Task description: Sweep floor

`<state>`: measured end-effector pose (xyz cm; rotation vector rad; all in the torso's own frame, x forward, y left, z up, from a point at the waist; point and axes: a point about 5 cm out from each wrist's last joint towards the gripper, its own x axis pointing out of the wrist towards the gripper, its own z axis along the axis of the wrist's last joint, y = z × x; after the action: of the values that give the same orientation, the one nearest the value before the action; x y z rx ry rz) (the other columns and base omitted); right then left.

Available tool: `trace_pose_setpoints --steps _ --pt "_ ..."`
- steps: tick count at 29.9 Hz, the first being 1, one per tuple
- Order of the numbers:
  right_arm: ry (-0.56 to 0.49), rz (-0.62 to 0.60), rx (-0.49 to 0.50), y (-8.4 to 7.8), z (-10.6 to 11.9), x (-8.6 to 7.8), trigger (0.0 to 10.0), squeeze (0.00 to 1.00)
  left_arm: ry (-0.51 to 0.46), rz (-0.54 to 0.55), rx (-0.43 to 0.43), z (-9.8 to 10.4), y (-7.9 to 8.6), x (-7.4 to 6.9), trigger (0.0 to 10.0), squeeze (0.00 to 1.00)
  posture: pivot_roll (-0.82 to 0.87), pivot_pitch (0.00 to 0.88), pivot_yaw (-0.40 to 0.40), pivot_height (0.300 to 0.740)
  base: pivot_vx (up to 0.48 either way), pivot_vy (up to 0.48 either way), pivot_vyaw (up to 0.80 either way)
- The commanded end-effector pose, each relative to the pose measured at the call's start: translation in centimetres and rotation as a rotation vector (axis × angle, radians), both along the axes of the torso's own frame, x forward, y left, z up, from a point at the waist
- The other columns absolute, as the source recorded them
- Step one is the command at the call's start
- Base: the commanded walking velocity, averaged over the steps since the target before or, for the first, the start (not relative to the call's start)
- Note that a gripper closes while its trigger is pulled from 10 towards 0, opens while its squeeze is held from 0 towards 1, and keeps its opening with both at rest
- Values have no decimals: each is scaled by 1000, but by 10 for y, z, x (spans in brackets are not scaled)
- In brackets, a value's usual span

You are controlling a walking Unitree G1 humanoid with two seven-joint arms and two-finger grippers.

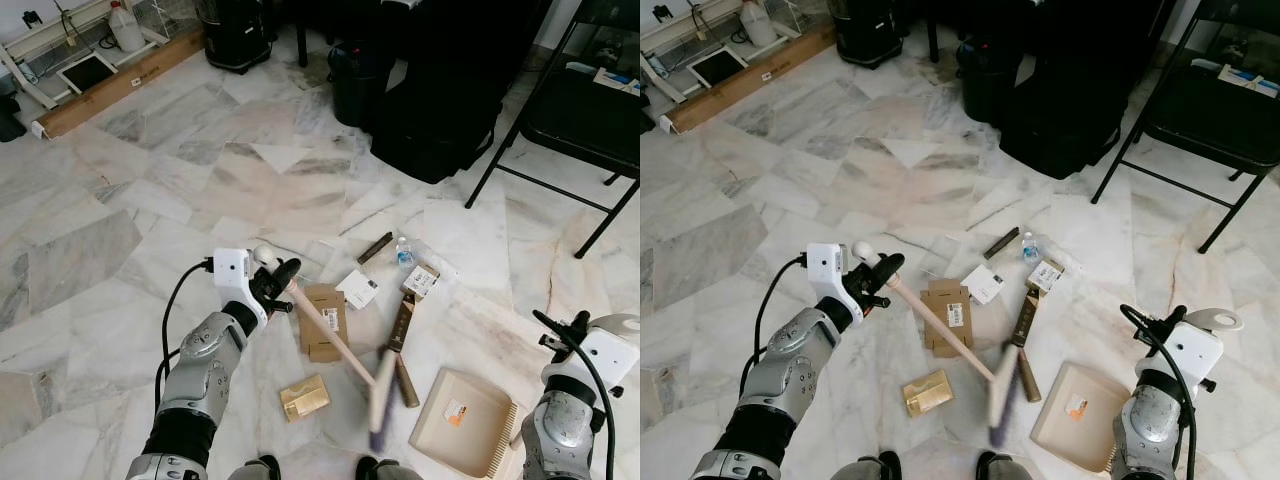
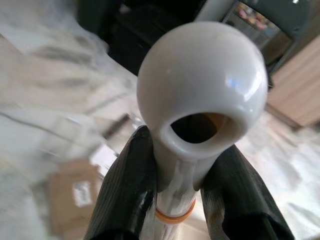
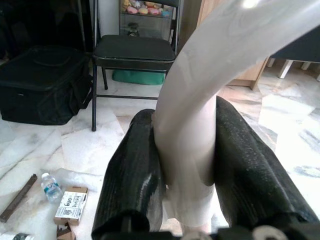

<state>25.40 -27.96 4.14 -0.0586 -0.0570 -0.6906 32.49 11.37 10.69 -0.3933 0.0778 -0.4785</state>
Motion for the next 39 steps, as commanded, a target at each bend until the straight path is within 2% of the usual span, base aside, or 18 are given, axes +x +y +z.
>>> trace_pose_setpoints --steps 1,3,4,6,12,16,20,25,34,39 --pt "213 62 178 35 -50 -21 10000 0 9 -41 -100 2 -2 -3 10000 0 122 283 108 740 0 0 0" --pt "213 63 178 36 -50 -21 10000 0 11 -58 -127 5 -3 -4 10000 0 124 284 107 740 0 0 0" --pt "213 66 179 37 -50 -20 10000 0 14 -88 -180 11 -5 -5 10000 0 125 283 108 740 0 0 0" --pt "213 68 180 37 -50 -20 10000 0 7 -116 -218 17 -6 -6 10000 0 125 283 108 740 0 0 0" --pt "212 72 183 38 -49 -18 10000 0 -10 -129 -253 28 -5 -4 10000 0 127 274 108 740 0 0 0" --pt "204 72 185 38 -46 -13 10000 0 -28 -122 -232 34 -3 0 10000 0 118 247 105 740 0 0 0" --pt "155 77 184 36 -36 -3 10000 0 -85 -29 -178 43 6 7 10000 0 113 212 100 740 0 0 0" --pt "117 98 190 37 -28 8 10000 0 -143 21 -149 54 14 10 10000 0 104 176 98 740 0 0 0" --pt "123 96 213 41 -31 7 10000 0 -223 131 -115 71 30 14 10000 0 112 142 101 740 0 0 0" --pt "106 119 229 48 -30 10 10000 0 -223 152 -95 69 34 17 10000 0 105 129 106 740 0 0 0"
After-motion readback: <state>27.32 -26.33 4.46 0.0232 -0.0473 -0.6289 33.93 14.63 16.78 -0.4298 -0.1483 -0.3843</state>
